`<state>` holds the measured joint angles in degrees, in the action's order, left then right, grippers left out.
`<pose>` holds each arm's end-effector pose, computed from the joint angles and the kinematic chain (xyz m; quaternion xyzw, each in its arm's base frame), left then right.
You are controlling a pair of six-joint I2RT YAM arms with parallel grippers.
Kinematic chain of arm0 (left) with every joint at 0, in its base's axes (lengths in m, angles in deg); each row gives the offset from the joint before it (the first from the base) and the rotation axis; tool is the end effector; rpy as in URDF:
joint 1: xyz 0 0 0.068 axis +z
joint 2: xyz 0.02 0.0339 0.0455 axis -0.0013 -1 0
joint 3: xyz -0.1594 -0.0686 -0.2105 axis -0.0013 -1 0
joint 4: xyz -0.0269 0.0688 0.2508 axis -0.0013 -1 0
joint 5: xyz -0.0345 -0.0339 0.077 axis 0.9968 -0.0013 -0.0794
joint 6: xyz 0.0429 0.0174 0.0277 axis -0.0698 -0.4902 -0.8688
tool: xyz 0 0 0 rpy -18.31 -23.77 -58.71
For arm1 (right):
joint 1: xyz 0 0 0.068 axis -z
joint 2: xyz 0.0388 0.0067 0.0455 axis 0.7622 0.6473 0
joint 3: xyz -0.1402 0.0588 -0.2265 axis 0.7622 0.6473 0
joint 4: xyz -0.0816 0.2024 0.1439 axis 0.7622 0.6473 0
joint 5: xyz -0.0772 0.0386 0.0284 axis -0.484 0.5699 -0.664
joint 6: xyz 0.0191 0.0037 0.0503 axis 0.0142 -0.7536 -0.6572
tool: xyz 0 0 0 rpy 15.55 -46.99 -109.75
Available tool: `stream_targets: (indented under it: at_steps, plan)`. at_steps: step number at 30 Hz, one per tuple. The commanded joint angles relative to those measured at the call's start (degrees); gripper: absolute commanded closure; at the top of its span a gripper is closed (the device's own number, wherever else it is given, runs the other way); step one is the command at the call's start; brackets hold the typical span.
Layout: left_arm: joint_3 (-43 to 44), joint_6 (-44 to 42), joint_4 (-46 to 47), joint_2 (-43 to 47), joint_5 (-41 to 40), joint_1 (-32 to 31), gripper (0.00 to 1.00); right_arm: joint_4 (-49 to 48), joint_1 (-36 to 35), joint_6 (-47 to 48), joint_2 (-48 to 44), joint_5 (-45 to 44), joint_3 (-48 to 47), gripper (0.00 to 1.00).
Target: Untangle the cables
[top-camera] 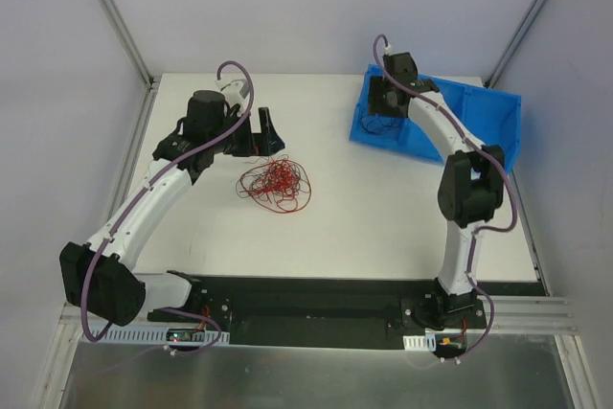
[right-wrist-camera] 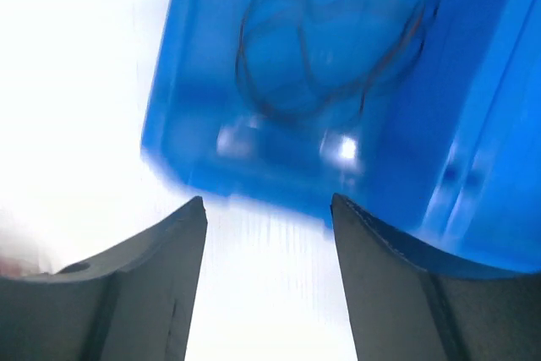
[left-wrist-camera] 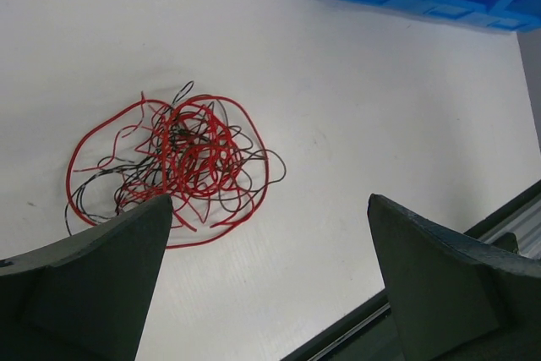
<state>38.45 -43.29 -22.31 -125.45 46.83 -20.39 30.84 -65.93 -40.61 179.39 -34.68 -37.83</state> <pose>0.2667 -0.1110 0.3617 0.0832 0.8283 -0.3077 0.4609 0.4691 0.1330 0.2860 -0.1193 0.9003 0.0041 0.4186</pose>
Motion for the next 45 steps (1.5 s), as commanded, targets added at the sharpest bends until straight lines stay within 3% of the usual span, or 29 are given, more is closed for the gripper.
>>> stream_targets:
  at_steps: [1, 6, 9, 13, 18, 21, 25, 26, 34, 38, 41, 45]
  plan:
    - [-2.7, 0.7, -1.2, -0.8, 1.4, 3.6, 0.01, -2.8, -6.7, -1.5, -17.2, 2.5, 19.1, 0.36]
    - [-6.5, -1.1, -2.6, -3.4, 3.8, 5.0, 0.09, -25.2, -16.8, -7.3, -23.8, 23.7, 38.7, 0.34]
    - [-6.0, -2.4, -2.6, -7.1, 5.1, 5.0, 0.20, -30.4, -20.5, -8.1, -21.6, 25.1, 39.9, 0.34]
    - [-4.9, -1.2, -2.6, -12.8, 8.7, 6.0, 0.22, -38.4, -23.7, -10.0, -17.7, 28.3, 38.8, 0.35]
    - [-4.9, -0.4, -2.6, -16.2, 12.8, 7.4, 0.23, -34.3, -25.3, -6.3, -12.1, 24.5, 32.7, 0.45]
    - [-4.9, -0.6, -2.5, -16.7, 12.1, 7.4, 0.18, -32.4, -25.4, -4.6, -9.8, 23.1, 30.4, 0.54]
    - [-4.2, -0.1, -2.5, -19.2, 10.0, 7.3, 0.06, -27.2, -26.3, -3.4, -10.2, 20.0, 28.0, 0.96]
    - [-3.8, 0.1, -2.5, -20.3, 9.9, 7.1, 0.04, -26.8, -26.9, -3.3, -11.6, 19.3, 28.8, 1.00]
    - [-0.2, 1.3, -2.4, -31.6, 8.7, 2.7, 0.01, -28.6, -31.4, -8.3, -26.0, 14.6, 37.4, 1.00]
    - [0.1, 0.8, -3.3, -33.0, 4.9, 4.4, 0.04, -24.4, -32.3, -9.6, -36.4, 12.0, 37.7, 1.00]
    - [0.4, -0.4, -4.2, -32.9, 2.4, 4.8, 0.07, -18.9, -32.4, -9.8, -45.5, 9.5, 35.3, 1.00]
    - [0.5, -0.9, -4.7, -33.1, 0.7, 4.8, 0.09, -9.1, -32.3, -8.2, -52.7, 6.5, 25.2, 1.00]
